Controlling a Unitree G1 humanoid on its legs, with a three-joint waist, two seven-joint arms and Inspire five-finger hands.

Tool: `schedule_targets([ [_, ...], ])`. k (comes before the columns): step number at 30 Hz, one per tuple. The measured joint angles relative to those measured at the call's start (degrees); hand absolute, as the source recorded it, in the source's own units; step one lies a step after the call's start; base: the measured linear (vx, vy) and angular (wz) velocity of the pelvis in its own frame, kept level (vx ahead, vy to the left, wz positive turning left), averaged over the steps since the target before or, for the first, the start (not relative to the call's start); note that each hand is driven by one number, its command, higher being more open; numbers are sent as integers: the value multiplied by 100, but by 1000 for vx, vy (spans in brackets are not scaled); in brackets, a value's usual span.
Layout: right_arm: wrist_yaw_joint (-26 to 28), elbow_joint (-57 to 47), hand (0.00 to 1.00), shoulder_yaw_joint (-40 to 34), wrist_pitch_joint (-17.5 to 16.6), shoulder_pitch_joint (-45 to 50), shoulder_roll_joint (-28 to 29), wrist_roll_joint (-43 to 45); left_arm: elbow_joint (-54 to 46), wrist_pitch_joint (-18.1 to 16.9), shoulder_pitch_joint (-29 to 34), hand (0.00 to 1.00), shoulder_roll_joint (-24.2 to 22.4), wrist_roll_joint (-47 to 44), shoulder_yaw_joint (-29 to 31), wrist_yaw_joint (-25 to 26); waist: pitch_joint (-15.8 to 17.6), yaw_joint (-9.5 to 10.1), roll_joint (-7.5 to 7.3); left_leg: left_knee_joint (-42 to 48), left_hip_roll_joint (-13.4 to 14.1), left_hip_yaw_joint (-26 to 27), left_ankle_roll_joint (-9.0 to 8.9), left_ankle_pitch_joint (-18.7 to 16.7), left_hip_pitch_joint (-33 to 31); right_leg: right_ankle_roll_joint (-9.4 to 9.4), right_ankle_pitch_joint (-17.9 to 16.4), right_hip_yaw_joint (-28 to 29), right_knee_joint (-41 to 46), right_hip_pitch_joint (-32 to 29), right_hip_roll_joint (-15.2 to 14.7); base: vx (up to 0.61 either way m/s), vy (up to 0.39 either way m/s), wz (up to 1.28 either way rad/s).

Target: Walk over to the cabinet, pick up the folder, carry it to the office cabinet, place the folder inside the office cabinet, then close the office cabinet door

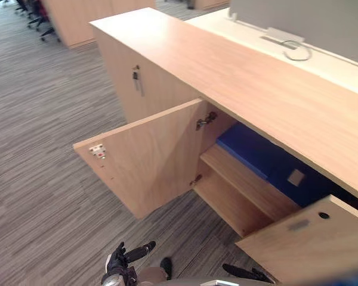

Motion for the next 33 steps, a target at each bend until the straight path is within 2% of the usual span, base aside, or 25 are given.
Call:
schedule_targets([
  [1,17,0,100,-122,5,24,5,3,-139,23,129,100,-38,-81,204,-35,-22,2,27,-589,-4,-75,-25,295,251,83,66,-84,-108,51,9,57,-79,42],
  [2,40,-2,100,-211,8,39,6,4,-261,42,242,100,-83,-140,401,-60,-47,-5,57,-870,16,-138,-35,432,353,117,92,-123,-162,82,41,73,-90,34],
  [4,112,-6,100,-446,28,144,53,-3,-909,145,521,100,-156,-199,876,-60,-36,-17,60,-891,85,-176,-60,422,482,-73,239,-205,-338,366,169,77,-76,30],
  [6,157,-9,100,-445,26,185,60,-10,-1521,150,608,100,-188,-193,995,-48,-37,-11,59,-894,184,-134,-75,411,537,-181,319,-198,-340,425,252,19,-23,8],
  [11,209,-281,100,-411,14,286,161,-20,-2694,134,322,100,-136,-22,1507,230,-58,-23,91,-899,374,95,-152,351,603,-218,483,-77,-387,420,398,-40,-5,-22],
  [14,270,-412,100,-344,23,428,181,-21,-3067,140,180,100,-119,190,1531,408,-81,-34,124,-900,414,230,-157,279,652,-218,483,-40,-406,417,407,-77,6,-24],
  [19,287,-582,100,87,24,675,181,-21,-3686,147,23,100,-14,639,1531,619,-170,-62,33,-900,498,497,-169,274,654,-212,456,-26,-563,385,453,-57,-19,-26],
  [24,285,-596,100,167,26,743,203,-13,-3692,146,-335,100,247,666,1522,656,-223,-77,-47,-900,545,621,-277,262,674,-242,416,78,-660,380,521,-1,-15,-14],
  [30,335,-593,100,319,24,737,176,-14,-3670,147,-530,100,495,659,1465,626,-252,-97,-90,-896,583,664,-318,234,729,-254,418,159,-632,398,562,61,-10,-3],
  [33,383,-555,100,331,24,721,153,-14,-3603,147,-541,100,721,649,1435,615,-262,-105,-83,-893,671,852,-336,227,844,-309,452,287,-488,404,633,50,10,-8],
])
